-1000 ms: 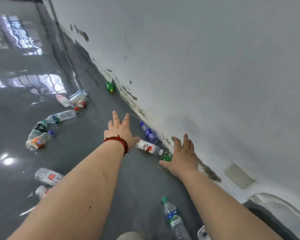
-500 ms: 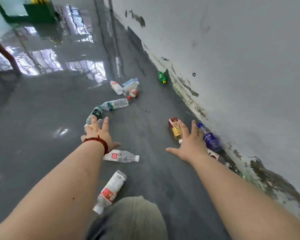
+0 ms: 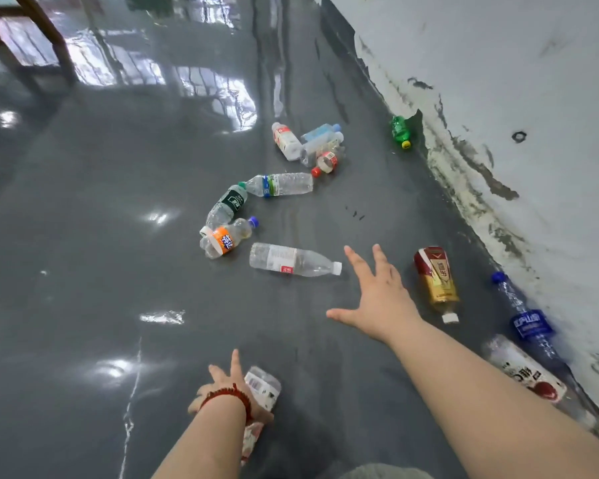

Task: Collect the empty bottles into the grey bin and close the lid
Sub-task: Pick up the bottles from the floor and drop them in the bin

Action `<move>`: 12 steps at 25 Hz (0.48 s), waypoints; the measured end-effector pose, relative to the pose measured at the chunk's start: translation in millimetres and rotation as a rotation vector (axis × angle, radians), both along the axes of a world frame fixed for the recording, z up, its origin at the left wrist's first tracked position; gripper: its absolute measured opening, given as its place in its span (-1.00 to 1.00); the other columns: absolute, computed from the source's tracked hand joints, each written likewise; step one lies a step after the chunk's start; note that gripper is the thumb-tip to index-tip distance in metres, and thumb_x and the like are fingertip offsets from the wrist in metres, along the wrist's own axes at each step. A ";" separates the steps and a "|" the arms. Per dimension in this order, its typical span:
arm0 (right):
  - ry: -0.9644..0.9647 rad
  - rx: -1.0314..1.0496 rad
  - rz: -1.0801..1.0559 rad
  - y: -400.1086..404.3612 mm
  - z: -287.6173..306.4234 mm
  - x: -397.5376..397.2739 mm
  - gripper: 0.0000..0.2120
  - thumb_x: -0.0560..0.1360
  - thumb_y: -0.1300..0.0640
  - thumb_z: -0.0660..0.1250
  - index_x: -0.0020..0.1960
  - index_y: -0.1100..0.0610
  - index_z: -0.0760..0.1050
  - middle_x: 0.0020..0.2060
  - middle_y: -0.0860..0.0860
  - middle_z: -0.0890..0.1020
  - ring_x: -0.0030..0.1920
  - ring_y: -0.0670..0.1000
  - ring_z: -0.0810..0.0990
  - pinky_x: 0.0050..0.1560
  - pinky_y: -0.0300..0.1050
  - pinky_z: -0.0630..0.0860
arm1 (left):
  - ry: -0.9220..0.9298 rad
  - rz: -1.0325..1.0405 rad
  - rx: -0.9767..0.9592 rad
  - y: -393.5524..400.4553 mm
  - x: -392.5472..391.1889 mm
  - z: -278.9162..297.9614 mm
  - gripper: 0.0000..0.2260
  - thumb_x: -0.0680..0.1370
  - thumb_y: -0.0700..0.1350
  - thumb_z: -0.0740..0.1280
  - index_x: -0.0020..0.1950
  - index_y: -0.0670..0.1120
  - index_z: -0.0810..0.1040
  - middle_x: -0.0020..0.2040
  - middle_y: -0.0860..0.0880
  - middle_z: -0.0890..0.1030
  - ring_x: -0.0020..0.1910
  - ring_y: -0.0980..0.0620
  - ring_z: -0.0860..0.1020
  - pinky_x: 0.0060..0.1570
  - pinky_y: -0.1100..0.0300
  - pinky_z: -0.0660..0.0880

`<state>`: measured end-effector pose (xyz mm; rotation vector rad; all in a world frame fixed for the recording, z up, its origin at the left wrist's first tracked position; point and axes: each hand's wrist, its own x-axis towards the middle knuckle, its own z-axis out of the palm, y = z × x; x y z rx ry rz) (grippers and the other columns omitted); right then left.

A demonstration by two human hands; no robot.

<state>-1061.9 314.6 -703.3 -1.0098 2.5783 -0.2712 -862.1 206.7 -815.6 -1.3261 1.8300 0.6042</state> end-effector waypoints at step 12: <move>-0.081 0.088 0.035 -90.4 -89.3 -52.7 0.01 0.35 -0.28 0.37 0.47 -0.25 -0.32 0.52 0.03 -0.29 0.53 0.10 -0.14 0.42 0.07 0.17 | 0.314 0.057 -0.170 -75.4 -97.6 -51.1 -0.16 0.39 0.19 0.35 0.49 -0.03 -0.05 0.34 -0.09 0.30 0.30 -0.10 0.36 0.19 0.02 0.39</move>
